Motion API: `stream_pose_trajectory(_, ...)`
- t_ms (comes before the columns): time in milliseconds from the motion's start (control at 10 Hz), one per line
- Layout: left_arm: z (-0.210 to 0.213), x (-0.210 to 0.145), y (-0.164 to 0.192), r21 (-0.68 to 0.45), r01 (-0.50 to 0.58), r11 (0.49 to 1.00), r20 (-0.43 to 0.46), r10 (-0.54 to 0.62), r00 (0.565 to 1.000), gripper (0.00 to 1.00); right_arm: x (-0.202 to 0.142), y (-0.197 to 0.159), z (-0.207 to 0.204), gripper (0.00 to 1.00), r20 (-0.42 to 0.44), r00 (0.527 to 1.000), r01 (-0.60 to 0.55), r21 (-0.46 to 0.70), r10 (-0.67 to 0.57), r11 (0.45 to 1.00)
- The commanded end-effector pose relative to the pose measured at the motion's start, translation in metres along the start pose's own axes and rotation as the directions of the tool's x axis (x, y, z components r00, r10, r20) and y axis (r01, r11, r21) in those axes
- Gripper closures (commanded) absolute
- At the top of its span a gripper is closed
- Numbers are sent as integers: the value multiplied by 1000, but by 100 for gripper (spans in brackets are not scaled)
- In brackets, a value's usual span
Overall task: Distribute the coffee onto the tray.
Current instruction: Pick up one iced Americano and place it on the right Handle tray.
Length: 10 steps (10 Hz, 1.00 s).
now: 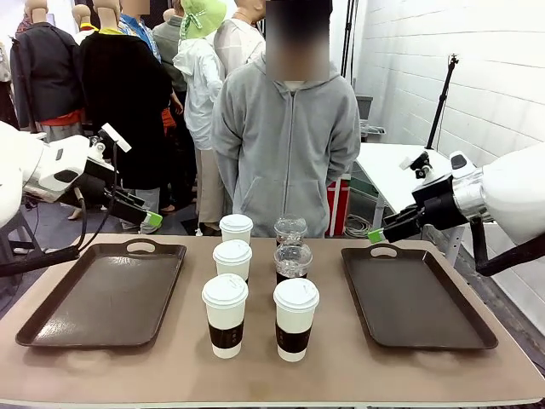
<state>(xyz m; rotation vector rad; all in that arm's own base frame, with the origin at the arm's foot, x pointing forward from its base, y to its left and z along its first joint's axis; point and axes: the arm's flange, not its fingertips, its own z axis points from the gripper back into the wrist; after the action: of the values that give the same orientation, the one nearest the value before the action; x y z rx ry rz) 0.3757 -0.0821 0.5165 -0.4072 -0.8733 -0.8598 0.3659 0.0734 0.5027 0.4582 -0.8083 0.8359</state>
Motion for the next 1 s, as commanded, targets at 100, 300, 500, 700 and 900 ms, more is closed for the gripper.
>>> stream_pose_trajectory(100,0,0,-2,-2,3,1000,1,-3,1000,0,0,-1,0,0,-3,1000,4,-10,-4,1000)
stream_pose_trajectory(300,0,0,-2,-2,3,1000,1,-3,1000,0,0,-1,0,0,-3,1000,4,-10,-4,1000)
stream_pose_trajectory(500,0,0,-2,-2,3,1000,1,-3,1000,0,0,-1,0,0,-3,1000,4,-10,-4,1000)
stream_pose_trajectory(700,0,0,-2,-2,3,1000,1,-3,1000,0,0,-1,0,0,-3,1000,4,-10,-4,1000)
stream_pose_trajectory(900,0,0,-2,-2,3,1000,1,-3,1000,0,0,-1,0,0,-3,1000,4,-10,-4,1000)
